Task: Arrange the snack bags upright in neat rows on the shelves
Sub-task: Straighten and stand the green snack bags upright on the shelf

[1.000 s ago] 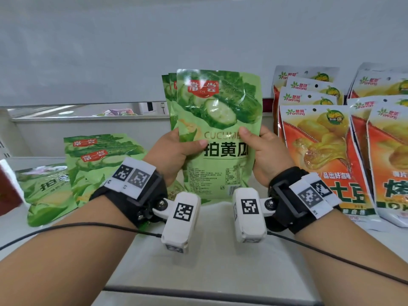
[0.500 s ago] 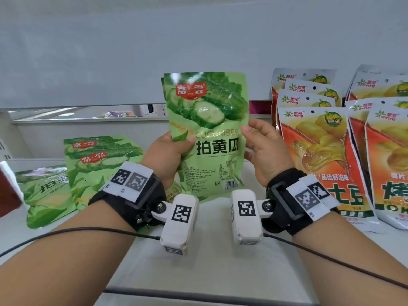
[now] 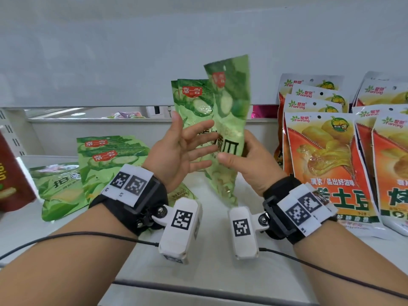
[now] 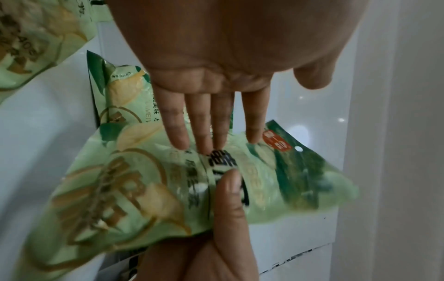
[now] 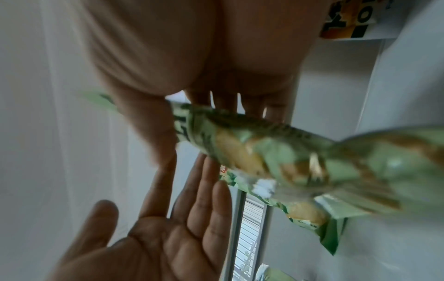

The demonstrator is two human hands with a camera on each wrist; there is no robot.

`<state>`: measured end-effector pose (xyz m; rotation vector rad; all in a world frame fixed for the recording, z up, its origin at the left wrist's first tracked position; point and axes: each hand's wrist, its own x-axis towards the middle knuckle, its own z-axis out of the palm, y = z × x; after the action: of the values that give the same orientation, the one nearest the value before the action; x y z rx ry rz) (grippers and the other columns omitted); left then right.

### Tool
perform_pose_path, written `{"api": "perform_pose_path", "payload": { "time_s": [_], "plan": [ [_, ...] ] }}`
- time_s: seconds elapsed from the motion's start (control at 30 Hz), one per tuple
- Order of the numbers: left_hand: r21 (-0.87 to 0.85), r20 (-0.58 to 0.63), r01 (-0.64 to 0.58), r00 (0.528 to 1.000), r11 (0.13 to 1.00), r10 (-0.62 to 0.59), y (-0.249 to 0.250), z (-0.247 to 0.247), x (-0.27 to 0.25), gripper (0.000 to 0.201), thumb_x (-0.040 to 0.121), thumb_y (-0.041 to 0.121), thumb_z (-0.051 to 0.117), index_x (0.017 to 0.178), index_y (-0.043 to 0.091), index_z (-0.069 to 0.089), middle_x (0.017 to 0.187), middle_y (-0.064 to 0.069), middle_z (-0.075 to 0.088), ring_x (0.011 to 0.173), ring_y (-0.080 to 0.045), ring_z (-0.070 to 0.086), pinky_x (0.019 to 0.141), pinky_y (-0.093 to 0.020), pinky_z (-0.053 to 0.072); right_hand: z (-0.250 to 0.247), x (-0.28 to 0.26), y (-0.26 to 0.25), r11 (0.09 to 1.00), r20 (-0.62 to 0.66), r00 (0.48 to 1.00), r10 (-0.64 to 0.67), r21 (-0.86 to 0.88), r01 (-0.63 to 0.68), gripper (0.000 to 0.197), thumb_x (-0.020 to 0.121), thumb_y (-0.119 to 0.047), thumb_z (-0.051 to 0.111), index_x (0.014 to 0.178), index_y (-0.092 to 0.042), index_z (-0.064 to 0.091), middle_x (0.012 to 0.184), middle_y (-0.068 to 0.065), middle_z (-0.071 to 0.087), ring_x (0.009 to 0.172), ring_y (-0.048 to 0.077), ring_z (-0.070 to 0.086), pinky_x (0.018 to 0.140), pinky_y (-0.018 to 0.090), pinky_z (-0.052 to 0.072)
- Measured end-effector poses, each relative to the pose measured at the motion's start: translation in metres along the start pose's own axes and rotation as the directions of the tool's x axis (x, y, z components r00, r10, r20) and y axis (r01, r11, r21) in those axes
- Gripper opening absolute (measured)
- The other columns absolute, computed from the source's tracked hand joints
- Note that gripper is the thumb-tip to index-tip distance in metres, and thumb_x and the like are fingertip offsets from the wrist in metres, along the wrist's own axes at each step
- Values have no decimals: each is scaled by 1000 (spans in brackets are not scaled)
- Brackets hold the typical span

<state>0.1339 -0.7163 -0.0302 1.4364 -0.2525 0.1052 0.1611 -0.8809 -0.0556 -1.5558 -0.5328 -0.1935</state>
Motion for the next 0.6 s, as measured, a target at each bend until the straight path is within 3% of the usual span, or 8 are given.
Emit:
{"api": "perform_pose_path", "payload": {
  "time_s": [0.1,0.2,0.27,0.3,0.4,0.5,0.6],
  "plan": [
    [161,-179,-71,979,984,100,2,-3,-1,28,95,38,48,118,25,60,108,4,68,95,-11,62,78,-27,47,-1,2,-4,999,-126,992,-29,14,31,28,86,1,59,112,-12,59,98,-3,68,91,13,66,82,34,56],
    [282,-249,-18,964,959,91,-4,-16,-2,45,90,23,61,133,21,48,113,4,60,102,-11,56,90,-30,41,4,0,-8,974,-91,996,26,226,-5,25,87,9,52,103,-11,58,89,-2,70,79,13,69,68,28,58],
    [201,-205,42,979,979,0,-7,-22,-6,39,89,14,62,127,12,54,112,-7,66,92,-17,63,79,-29,48,9,0,-9,951,-46,997,64,306,-46,24,87,10,50,100,-8,57,82,-2,73,74,12,70,61,27,58],
    [152,-180,52,983,987,-24,-8,-25,-8,28,89,10,61,117,10,60,103,-11,70,81,-18,66,68,-27,52,13,0,-9,942,-22,996,82,329,-70,23,87,10,50,100,-8,58,81,-1,73,74,14,71,61,29,58],
    [150,-235,29,972,988,7,-8,-38,-12,6,87,7,63,90,11,62,76,-6,68,53,-12,63,46,-19,49,24,6,-10,957,-24,991,133,262,-122,21,86,2,58,104,-9,60,89,3,73,80,18,71,69,34,59],
    [202,-368,39,929,979,39,-6,-58,-15,9,84,12,69,85,11,60,74,-8,61,53,-17,57,49,-23,47,32,17,-4,976,-89,980,176,145,-162,31,84,-10,66,112,-13,53,97,3,69,85,18,67,78,35,54],
    [226,-506,60,860,972,64,-3,-79,-20,18,80,21,74,77,14,58,70,-5,59,55,-18,52,51,-26,44,39,29,5,977,-149,966,210,61,-203,27,83,-19,68,105,-21,52,95,-1,61,85,13,61,81,33,48]
  ]
}}
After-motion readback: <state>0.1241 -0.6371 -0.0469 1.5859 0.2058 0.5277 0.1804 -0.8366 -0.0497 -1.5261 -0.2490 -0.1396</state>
